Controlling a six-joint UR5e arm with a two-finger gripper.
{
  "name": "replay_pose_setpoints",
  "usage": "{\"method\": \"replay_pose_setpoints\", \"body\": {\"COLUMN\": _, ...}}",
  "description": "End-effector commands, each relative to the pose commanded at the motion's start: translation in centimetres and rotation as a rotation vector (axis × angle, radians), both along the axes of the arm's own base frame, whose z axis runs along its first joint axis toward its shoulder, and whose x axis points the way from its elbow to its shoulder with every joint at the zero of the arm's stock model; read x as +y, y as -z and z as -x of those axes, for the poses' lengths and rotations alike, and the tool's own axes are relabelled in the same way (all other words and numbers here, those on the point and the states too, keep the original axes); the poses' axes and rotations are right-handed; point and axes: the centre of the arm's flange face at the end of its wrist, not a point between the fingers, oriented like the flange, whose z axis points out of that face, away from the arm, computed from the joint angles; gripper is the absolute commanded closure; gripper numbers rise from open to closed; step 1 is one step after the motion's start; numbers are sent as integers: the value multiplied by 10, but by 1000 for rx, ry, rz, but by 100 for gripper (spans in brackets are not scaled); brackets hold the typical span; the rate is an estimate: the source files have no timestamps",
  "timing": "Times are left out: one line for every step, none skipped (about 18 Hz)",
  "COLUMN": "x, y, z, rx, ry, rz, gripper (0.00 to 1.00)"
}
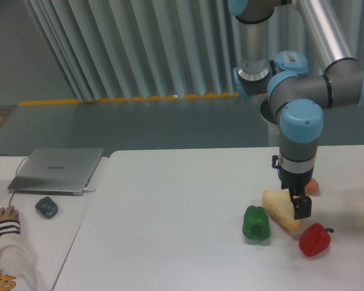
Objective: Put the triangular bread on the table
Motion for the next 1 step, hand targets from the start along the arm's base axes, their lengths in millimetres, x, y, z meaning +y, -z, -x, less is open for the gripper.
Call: {"method": "replay_pose_setpoints", "body": {"x": 0, "y": 0, "z": 0, "rx": 0, "ry": -2, "rz": 0, "gripper": 0}}
